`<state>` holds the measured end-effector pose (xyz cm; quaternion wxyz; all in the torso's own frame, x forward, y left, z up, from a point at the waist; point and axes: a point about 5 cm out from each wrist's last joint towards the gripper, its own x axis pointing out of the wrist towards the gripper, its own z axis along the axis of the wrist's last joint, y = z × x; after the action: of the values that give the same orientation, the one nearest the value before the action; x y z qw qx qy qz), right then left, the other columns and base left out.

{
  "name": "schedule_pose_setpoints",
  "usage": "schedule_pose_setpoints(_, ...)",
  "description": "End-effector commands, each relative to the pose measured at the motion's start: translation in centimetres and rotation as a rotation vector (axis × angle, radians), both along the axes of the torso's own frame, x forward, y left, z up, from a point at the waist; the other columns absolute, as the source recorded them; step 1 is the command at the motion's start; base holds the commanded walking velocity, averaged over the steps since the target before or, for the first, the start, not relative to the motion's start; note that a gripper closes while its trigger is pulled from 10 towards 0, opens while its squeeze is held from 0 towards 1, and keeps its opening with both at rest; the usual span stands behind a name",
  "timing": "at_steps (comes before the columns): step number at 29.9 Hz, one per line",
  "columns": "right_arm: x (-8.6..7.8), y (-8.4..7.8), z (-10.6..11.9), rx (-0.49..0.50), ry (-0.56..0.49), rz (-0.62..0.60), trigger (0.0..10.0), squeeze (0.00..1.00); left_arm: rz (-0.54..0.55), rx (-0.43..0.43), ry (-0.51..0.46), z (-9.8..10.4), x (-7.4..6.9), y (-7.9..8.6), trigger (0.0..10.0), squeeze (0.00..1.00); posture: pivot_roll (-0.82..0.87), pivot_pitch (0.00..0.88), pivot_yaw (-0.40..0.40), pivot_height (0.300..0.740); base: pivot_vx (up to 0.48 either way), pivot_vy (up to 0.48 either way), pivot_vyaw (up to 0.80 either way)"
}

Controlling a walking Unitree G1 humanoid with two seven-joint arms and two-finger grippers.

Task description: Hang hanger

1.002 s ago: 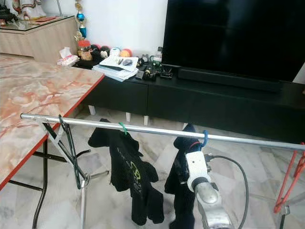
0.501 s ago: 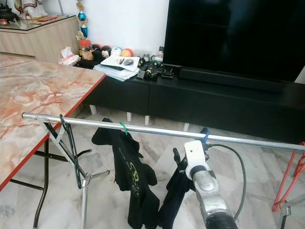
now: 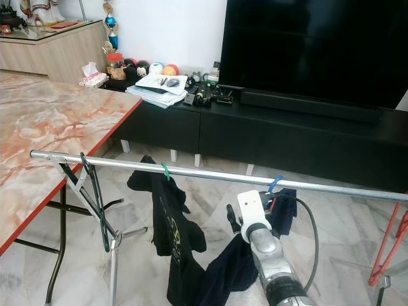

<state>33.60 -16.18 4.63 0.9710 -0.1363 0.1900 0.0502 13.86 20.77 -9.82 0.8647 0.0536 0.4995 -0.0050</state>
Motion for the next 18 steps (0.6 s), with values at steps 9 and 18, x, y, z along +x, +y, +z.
schedule_pose_setpoints(9,-0.6,-2.4,-1.2,-0.042,0.095,-0.172,10.0,0.0,-0.038,-0.051,0.021,-0.4,-0.3,-1.7,10.0,0.0,0.19,0.002,-0.037,0.74,0.0,0.0,0.0)
schedule_pose_setpoints(18,-1.2,-3.1,-2.0,-0.054,0.147,-0.23,10.0,0.0,-0.04,-0.052,0.024,-0.4,-0.4,-1.6,10.0,0.0,0.19,0.002,-0.036,0.74,0.0,0.0,0.0)
